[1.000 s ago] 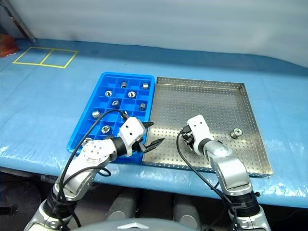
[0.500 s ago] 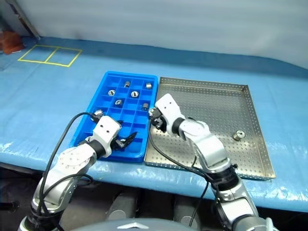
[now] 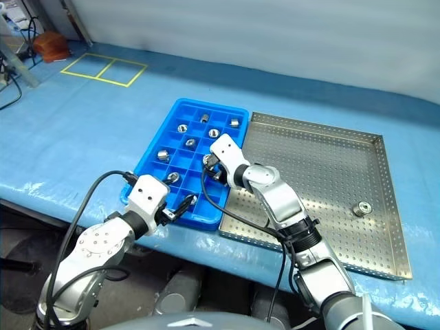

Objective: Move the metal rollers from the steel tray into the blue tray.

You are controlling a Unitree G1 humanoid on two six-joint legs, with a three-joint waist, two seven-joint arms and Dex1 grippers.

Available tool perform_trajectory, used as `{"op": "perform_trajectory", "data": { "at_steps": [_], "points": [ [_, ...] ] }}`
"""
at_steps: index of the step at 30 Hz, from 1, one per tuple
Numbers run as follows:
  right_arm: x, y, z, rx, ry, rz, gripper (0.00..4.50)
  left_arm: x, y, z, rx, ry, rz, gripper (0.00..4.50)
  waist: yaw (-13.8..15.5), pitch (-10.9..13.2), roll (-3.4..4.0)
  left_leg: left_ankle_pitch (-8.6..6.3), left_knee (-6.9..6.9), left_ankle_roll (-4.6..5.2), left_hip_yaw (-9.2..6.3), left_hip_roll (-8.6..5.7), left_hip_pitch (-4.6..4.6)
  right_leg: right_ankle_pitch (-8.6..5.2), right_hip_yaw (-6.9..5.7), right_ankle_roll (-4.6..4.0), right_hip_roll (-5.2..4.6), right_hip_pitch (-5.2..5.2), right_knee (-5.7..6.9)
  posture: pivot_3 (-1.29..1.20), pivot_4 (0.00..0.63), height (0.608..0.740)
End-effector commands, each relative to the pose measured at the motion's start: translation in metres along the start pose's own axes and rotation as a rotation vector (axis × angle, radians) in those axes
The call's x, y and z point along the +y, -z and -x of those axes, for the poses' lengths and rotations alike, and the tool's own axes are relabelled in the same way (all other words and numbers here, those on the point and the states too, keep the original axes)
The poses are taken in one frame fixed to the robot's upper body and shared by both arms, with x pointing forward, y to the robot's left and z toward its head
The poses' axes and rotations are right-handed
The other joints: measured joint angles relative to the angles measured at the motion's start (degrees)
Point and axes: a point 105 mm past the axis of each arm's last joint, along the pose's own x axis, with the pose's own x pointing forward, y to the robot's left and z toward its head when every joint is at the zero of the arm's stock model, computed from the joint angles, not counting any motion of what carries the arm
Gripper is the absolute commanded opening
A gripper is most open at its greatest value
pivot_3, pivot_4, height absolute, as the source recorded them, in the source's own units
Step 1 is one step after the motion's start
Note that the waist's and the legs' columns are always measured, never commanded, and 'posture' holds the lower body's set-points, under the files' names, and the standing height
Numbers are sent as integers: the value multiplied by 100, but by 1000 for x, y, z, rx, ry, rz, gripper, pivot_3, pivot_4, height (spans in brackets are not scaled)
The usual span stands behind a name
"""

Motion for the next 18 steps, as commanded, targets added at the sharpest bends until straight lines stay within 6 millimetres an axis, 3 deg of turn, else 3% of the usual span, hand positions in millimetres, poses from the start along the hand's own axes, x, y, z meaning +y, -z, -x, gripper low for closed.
{"op": "perform_trajectory", "data": {
  "at_steps": [1, 10, 18],
  "points": [
    [0, -21, -1, -76, -4, 30, 1811, -1, -10, 3, -44, -4, -16, 3602, 61, 0, 0, 0, -2, 0, 0, 0, 0, 0, 0, 0, 0, -1, 0, 493, 150, 740],
    [-19, -7, -5, -17, 85, 42, 1811, 0, -10, 3, -43, -8, -23, 3602, 422, 0, 1, 0, -10, -3, 5, 4, -1, -5, 0, -6, 5, -8, -3, 489, 150, 740],
    [-30, -10, 0, -38, 150, 44, 1811, 0, -8, 2, -40, 1, -25, 3602, 638, -1, 1, -3, -16, -15, 10, 8, -13, -7, 0, -10, 7, -25, -4, 474, 150, 740]
  ]
}}
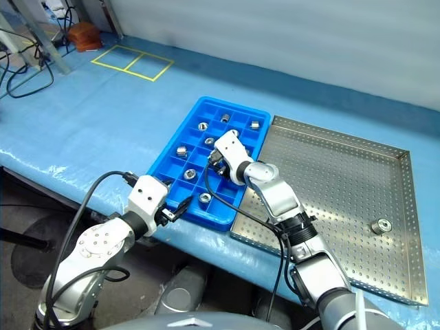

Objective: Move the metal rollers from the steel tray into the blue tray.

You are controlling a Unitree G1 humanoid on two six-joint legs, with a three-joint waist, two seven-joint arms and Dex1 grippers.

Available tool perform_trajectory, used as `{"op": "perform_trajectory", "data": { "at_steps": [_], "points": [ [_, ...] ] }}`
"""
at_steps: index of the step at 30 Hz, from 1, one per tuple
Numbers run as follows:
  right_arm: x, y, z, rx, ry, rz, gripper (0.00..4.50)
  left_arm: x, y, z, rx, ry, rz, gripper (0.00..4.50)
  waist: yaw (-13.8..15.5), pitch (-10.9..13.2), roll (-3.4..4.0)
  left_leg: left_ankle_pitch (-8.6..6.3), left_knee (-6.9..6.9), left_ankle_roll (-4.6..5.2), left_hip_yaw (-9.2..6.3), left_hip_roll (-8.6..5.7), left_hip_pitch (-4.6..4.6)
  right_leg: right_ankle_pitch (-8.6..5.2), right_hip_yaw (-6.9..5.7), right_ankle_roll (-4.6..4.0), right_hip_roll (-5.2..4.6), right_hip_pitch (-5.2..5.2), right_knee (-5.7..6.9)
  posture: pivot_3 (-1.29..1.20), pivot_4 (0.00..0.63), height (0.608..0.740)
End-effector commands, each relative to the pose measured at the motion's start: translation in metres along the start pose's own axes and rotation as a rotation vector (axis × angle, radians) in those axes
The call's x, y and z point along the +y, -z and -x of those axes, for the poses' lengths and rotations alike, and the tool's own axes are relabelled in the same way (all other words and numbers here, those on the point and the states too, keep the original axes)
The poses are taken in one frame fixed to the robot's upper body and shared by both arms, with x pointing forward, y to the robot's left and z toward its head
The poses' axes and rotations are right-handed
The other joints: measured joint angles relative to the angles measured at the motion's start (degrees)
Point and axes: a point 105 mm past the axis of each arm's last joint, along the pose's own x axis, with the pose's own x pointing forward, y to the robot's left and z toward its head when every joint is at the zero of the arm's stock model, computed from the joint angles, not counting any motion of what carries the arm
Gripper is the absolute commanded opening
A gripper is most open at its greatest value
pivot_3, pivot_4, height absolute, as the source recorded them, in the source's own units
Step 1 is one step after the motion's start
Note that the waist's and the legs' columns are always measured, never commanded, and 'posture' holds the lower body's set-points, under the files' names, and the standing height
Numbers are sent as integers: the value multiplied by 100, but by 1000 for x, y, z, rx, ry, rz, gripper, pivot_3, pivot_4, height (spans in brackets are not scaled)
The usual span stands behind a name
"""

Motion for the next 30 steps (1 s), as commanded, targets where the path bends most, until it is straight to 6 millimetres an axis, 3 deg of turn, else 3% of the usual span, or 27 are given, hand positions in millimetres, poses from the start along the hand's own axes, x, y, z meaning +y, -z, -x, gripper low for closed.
{"op": "perform_trajectory", "data": {
  "at_steps": [1, 4, 9, 14, 18, 23, 30],
  "points": [
    [-6, -20, 5, -74, 26, 28, 1811, 0, -9, 1, -42, 5, -20, 3602, 29, 0, 0, 0, 0, -1, 0, 0, -4, 0, 0, 0, 0, -5, 0, 470, 150, 740],
    [1, -20, 7, -71, -28, 33, 1811, 0, -9, 0, -42, 9, -23, 3602, 61, 0, 0, 2, 0, -4, 1, 0, -19, 1, 0, 1, 1, -20, 3, 465, 150, 740],
    [-3, -22, 10, -91, 24, 61, 3387, 0, -9, -1, -44, 17, -27, 3602, 129, 0, 0, 6, 5, -10, 0, 3, -56, 19, 0, 28, 6, -56, 8, 450, 150, 740],
    [-10, -38, 26, -169, 70, 64, 3387, -5, -12, -6, -56, 49, -27, 3602, 183, -1, 1, 6, 6, -10, 0, 3, -63, 19, -1, 28, 6, -61, 6, 406, 150, 740],
    [-23, -47, 51, -211, 145, 64, 3387, -12, -23, -15, -108, 105, -15, 3602, 183, -2, 3, 6, 16, -11, -1, 2, -70, 15, -2, 21, 5, -58, 1, 349, 150, 740],
    [-65, -6, 102, -47, 455, 71, 3387, -23, -57, -43, -245, 204, -22, 3602, 170, -7, 10, 7, 39, -12, 0, -2, -77, 16, -3, 21, 1, -53, 0, 260, 150, 740],
    [-67, 30, 141, 78, 601, -10, 3387, -55, -87, -70, -350, 423, -26, 3602, -451, -11, 17, 9, 44, -6, 12, -2, -80, 26, 8, 22, -1, -53, -2, 117, 150, 740]
  ]
}}
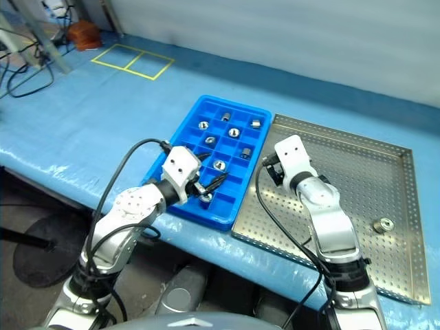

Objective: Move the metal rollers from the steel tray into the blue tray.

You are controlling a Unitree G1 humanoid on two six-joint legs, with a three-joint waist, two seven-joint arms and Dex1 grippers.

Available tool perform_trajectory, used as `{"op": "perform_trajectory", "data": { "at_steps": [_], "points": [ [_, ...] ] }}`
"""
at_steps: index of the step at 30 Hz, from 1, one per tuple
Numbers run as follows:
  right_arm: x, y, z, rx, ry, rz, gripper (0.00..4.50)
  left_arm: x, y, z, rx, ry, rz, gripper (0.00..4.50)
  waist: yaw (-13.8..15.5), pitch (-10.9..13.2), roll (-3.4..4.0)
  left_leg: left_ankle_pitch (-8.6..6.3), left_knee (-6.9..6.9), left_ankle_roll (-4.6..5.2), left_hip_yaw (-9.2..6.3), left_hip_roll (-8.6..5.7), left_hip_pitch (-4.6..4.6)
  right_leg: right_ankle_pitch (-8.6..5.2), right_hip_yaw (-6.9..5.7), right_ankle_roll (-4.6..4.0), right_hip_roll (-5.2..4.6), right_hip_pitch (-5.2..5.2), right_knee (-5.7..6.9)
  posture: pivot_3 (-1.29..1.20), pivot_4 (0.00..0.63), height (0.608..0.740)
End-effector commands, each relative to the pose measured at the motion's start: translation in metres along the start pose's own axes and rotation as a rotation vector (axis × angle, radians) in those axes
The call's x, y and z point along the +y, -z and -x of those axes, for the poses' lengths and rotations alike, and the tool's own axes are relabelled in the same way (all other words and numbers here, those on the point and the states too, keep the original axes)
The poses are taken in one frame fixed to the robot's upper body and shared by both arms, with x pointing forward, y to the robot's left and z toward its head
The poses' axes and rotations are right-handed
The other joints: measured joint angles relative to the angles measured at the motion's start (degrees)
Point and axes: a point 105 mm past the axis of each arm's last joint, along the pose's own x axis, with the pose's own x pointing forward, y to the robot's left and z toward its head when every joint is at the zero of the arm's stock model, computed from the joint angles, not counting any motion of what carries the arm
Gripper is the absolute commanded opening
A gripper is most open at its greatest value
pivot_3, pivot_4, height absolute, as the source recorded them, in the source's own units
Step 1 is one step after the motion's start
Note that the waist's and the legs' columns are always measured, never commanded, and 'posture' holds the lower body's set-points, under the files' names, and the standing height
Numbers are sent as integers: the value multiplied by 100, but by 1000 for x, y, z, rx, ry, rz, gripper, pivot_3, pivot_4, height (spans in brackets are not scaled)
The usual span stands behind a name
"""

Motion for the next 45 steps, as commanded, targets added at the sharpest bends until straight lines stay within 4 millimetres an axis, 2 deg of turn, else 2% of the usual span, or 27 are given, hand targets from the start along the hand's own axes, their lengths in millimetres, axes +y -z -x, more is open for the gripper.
{"op": "perform_trajectory", "data": {
  "at_steps": [1, 7, 9, 12, 15, 26, 32, 39, 45],
  "points": [
    [-11, -6, 16, -26, 83, -19, 3387, -15, -18, -17, -96, 122, 11, 3602, -274, 0, 0, 0, 0, 2, -1, 0, 0, 1, 2, 1, 0, 1, -1, 108, 150, 740],
    [-26, 7, 28, 24, 202, -27, 3387, -17, -25, -38, -130, 176, 12, 3602, -1119, -1, 2, 5, 6, 13, -2, -4, 16, 2, 9, 3, -3, 21, 1, 28, 150, 740],
    [-37, 11, 31, 35, 256, -32, 3387, -18, -25, -43, -131, 182, 11, 3602, -1347, -3, 4, 6, 6, 15, -2, -4, 20, 3, 10, 5, -2, 22, 5, 9, 150, 740],
    [-51, 17, 34, 58, 323, -55, 3387, -23, -25, -48, -130, 198, 5, 3602, -1572, -5, 8, 10, 6, 19, -4, -6, 24, 22, 15, 39, -2, 23, 13, -8, 150, 740],
    [-56, 23, 32, 75, 331, -108, 3387, -26, -24, -49, -130, 207, 5, 3602, -1703, -7, 12, 12, 6, 22, -2, -8, 29, 26, 25, 45, 0, 24, 17, -8, 150, 740],
    [-67, 39, 24, 108, 400, -268, 3387, -31, -16, -45, -107, 206, 16, 3602, -1729, -11, 18, 32, 12, 45, 11, -27, 37, 35, 59, 56, -6, 27, 29, 22, 150, 740],
    [-74, 41, 25, 133, 438, -146, 3387, -35, -13, -44, -95, 214, 23, 3602, -1725, -12, 20, 32, 12, 45, 13, -30, 36, 38, 62, 61, -9, 27, 29, 23, 150, 740],
    [-66, 46, 20, 149, 410, -164, 3387, -39, -13, -46, -93, 223, 23, 3602, -1730, -15, 24, 33, 12, 46, 14, -29, 39, 37, 63, 60, -8, 27, 31, 20, 150, 740],
    [-67, 49, 17, 161, 422, -142, 3387, -41, -11, -46, -86, 226, 24, 3602, -1728, -15, 25, 33, 12, 46, 15, -30, 39, 38, 65, 61, -9, 28, 31, 28, 150, 740]
  ]
}}
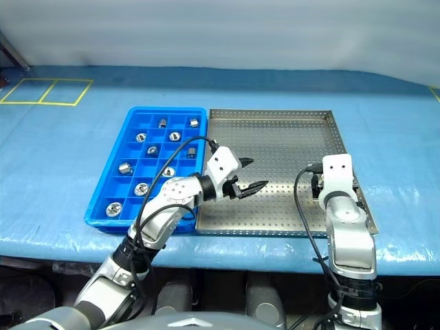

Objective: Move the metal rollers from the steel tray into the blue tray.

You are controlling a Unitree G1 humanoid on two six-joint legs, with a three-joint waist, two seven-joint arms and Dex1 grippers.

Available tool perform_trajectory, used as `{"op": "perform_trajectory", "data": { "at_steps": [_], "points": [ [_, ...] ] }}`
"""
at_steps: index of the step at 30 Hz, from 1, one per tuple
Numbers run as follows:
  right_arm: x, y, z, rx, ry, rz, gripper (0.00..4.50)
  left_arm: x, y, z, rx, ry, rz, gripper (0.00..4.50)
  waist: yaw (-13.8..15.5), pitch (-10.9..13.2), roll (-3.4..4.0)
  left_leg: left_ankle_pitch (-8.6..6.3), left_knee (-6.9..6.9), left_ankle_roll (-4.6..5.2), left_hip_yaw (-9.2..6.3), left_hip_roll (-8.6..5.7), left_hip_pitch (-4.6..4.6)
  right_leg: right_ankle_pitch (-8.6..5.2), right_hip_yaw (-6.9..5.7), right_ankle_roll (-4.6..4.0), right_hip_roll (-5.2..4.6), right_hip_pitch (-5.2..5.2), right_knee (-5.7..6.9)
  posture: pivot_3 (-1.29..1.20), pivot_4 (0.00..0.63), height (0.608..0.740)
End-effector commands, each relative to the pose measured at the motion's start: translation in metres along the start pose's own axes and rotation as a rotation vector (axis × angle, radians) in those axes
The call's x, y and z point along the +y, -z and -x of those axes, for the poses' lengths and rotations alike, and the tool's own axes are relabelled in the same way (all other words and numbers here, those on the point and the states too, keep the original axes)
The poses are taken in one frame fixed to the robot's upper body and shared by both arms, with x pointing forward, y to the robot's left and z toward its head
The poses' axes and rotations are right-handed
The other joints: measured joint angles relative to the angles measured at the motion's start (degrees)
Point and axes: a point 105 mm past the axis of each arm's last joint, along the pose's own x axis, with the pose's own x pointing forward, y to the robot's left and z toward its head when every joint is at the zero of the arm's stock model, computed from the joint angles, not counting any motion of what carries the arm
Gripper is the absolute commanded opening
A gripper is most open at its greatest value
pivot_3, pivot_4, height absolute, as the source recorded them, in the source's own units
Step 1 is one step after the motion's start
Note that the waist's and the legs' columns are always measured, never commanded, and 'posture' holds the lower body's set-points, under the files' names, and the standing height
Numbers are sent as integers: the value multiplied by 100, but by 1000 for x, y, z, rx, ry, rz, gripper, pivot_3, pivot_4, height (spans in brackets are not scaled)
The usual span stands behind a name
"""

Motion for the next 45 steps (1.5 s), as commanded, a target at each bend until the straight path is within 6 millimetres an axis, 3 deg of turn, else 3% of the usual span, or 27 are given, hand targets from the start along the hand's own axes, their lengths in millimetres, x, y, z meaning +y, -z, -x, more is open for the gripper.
{"op": "perform_trajectory", "data": {
  "at_steps": [1, 15, 20, 26, 29, 34, 38, 43, 45],
  "points": [
    [-7, -10, 0, -50, 40, 22, 3387, -5, -11, 0, -37, 13, -25, 3602, -1, 0, 1, 0, 0, 0, 0, 0, 0, 0, 0, 0, 0, 0, 0, 28, 150, 740],
    [-6, -8, -4, -50, 44, 43, 3387, -7, -10, 0, -28, 17, -38, 3602, 2, -1, 2, 0, 0, 1, 0, 0, 0, 0, 0, 1, 0, 0, 0, 22, 150, 740],
    [-2, -26, 18, -139, -12, 66, 3387, -8, -10, -1, -32, 24, -36, 3602, -1, -3, 6, 0, -1, 1, -1, 0, 0, 1, 0, 2, 0, 0, 0, -5, 150, 740],
    [-20, -55, 53, -267, 30, 56, 3387, -13, -11, -3, -38, 44, -34, 3602, -16, -6, 10, 0, 2, 0, -1, 0, 0, 0, 0, 1, 1, 0, 0, -22, 150, 740],
    [-42, -72, 61, -327, 112, -11, 3387, -14, -10, -4, -37, 50, -33, 3602, -18, -6, 11, 1, 10, 2, 0, 0, 0, -4, 0, -5, 1, 3, 0, -29, 150, 740],
    [-83, -71, 57, -321, 252, -130, 3387, -15, -10, -5, -37, 54, -32, 3602, -13, -7, 12, 2, 26, 4, 2, 0, 1, -1, 2, -6, 0, 12, 0, -20, 150, 740],
    [-103, -65, 50, -301, 285, -192, 3387, -13, -9, -3, -32, 43, -32, 3602, -15, -8, 14, 1, 26, 5, 1, -3, 7, 0, 2, -6, -2, 23, -6, -20, 150, 740],
    [-106, -59, 37, -277, 200, -295, 3387, -12, -8, -3, -28, 37, -31, 3602, -33, -9, 15, 0, 5, 6, 8, -2, 59, -3, 9, -10, -2, 62, -11, -20, 150, 740],
    [-103, -60, 36, -275, 148, -325, 2991, -12, -8, -2, -27, 35, -32, 3602, -40, -12, 21, 1, 2, 6, 10, -1, 62, -5, 10, -12, -2, 63, -10, 13, 150, 740]
  ]
}}
